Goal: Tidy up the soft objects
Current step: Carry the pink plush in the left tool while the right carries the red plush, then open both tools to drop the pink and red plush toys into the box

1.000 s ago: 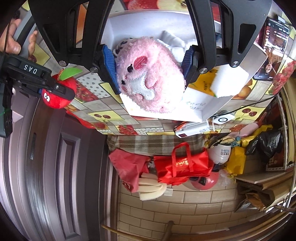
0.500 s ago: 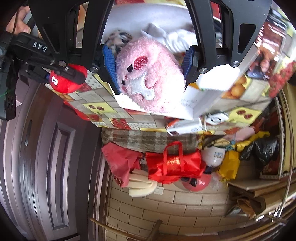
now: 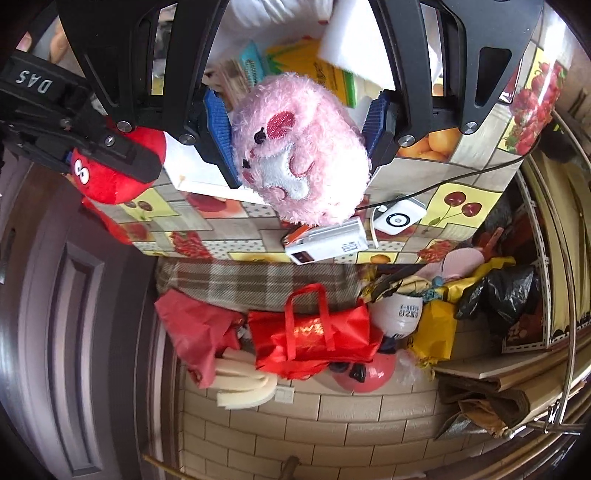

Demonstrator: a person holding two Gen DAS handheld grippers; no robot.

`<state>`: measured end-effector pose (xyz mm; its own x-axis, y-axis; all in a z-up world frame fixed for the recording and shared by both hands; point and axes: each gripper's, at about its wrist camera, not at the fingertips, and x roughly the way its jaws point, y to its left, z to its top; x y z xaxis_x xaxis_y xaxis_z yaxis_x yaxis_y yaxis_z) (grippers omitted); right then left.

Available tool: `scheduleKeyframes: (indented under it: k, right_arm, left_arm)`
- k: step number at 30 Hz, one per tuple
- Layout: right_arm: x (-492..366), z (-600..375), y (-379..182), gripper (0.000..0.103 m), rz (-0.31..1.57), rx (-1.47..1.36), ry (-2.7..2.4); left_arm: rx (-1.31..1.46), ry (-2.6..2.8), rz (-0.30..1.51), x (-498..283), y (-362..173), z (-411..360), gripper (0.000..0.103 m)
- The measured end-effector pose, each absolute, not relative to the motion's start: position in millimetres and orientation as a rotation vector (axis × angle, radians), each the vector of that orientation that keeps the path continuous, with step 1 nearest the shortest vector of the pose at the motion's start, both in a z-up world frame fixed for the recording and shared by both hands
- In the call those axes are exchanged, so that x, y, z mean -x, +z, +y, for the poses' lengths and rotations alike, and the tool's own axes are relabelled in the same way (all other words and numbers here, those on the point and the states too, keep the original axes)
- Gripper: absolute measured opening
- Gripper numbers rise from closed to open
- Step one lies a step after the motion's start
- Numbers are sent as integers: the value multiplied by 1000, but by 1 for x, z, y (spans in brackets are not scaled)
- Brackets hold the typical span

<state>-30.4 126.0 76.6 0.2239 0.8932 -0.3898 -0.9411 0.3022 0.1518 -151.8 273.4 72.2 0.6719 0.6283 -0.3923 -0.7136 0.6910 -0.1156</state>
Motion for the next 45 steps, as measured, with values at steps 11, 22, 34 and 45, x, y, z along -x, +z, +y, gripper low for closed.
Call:
scheduleKeyframes:
  k: [11, 22, 34, 45]
  right_arm:
    - [12, 165, 79, 57, 550, 94, 1225]
    - [-13, 193, 66, 59, 630, 76, 1158]
    - [-23, 188, 61, 94, 679, -4, 1154]
    - [-15, 157, 64, 103, 651, -70, 1184]
  left_arm:
    - [412, 778, 405, 128, 67, 322, 60]
    - [440, 796, 400, 116, 63, 325, 60]
    - [528, 875, 323, 138, 63, 331, 100]
    - [473, 887, 277, 156, 75, 293, 103]
